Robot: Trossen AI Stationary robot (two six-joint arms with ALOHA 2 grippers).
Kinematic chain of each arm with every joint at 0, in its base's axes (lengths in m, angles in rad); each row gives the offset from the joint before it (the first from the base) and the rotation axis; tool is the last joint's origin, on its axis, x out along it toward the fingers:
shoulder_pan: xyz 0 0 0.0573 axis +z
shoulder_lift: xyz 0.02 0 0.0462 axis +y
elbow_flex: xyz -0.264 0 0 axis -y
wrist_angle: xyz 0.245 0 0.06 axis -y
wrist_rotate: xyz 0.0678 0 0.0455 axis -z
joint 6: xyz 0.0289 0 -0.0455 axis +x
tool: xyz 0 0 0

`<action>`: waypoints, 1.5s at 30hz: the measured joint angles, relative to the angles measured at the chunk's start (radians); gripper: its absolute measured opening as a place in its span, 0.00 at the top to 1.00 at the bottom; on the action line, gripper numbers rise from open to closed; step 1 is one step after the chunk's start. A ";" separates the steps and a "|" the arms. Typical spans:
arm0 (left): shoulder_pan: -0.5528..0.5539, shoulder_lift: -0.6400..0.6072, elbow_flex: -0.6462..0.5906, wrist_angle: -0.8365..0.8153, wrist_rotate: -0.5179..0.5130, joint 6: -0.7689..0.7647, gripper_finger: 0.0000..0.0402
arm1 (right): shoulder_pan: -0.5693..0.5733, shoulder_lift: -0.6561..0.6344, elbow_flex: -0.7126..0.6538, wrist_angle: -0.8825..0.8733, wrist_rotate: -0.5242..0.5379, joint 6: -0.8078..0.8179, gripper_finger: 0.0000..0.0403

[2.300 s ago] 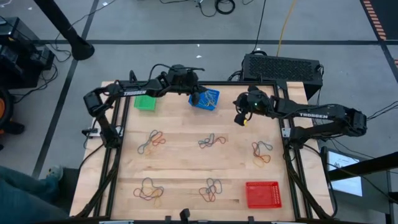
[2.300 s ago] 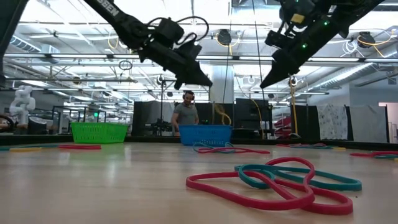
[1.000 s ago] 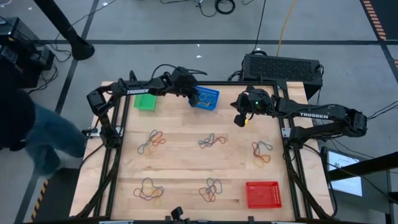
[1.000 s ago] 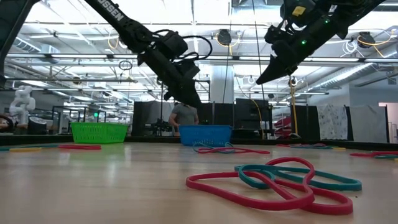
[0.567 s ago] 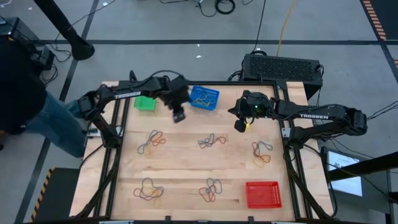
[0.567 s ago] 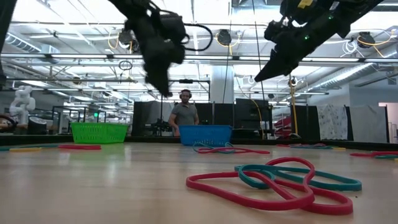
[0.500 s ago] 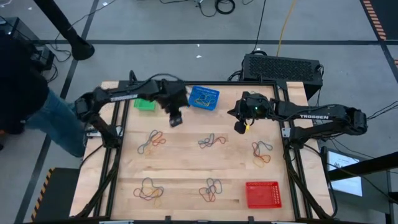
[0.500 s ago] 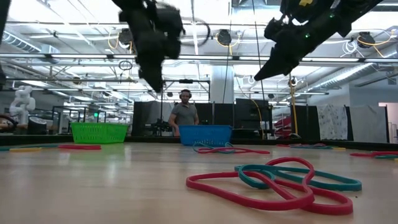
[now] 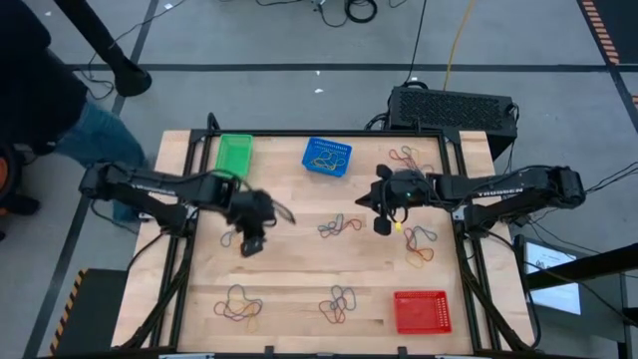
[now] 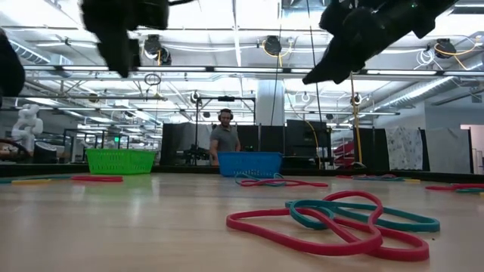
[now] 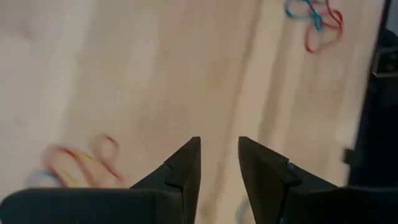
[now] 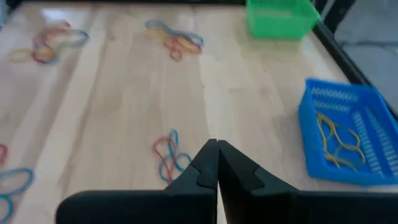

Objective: Sort rubber bands into baskets
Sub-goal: Put the yellow rubber band into the blue bin

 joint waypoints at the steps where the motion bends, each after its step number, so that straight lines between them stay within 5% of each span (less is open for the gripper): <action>1: -0.030 -0.001 -0.008 0.000 0.001 -0.043 0.72 | 0.008 0.001 0.000 0.013 0.000 0.000 1.00; 29: -0.584 0.337 -0.044 0.090 0.039 -0.466 0.72 | 0.227 0.002 0.000 0.178 0.006 0.107 1.00; 45: -0.724 0.374 -0.044 0.115 -0.145 -0.577 0.72 | 0.275 0.005 -0.001 0.233 0.012 0.109 1.00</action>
